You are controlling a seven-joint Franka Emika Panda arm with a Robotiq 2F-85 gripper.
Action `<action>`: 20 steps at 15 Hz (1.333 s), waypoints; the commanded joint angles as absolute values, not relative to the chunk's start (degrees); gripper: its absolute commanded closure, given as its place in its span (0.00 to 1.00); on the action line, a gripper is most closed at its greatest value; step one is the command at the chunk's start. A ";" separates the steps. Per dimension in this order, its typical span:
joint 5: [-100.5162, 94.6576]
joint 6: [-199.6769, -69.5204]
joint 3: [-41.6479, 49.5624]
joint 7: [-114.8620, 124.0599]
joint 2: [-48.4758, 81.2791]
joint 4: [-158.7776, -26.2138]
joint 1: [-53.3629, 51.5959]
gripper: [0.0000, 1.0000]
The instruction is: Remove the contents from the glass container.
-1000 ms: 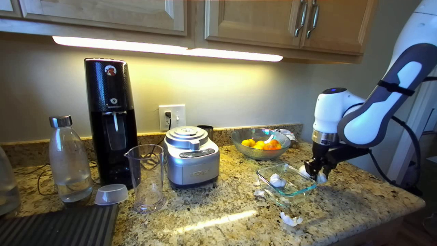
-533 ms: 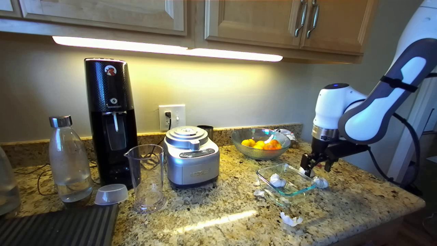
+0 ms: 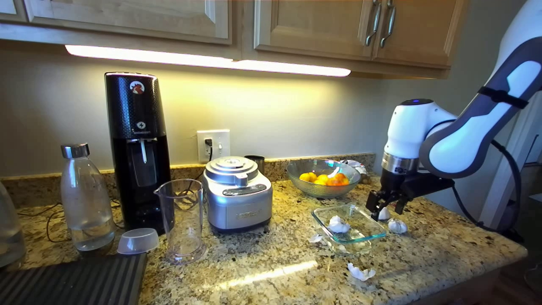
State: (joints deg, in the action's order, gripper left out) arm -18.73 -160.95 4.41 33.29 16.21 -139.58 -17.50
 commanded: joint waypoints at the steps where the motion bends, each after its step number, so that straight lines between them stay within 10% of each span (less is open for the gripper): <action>1: -18.85 -162.03 2.59 30.54 12.65 -141.18 -18.53 0.00; 20: -12.01 -161.56 -6.13 16.48 22.00 -128.48 -18.86 0.00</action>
State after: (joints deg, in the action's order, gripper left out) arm -14.67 -161.45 -5.02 20.24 18.52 -131.07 -20.11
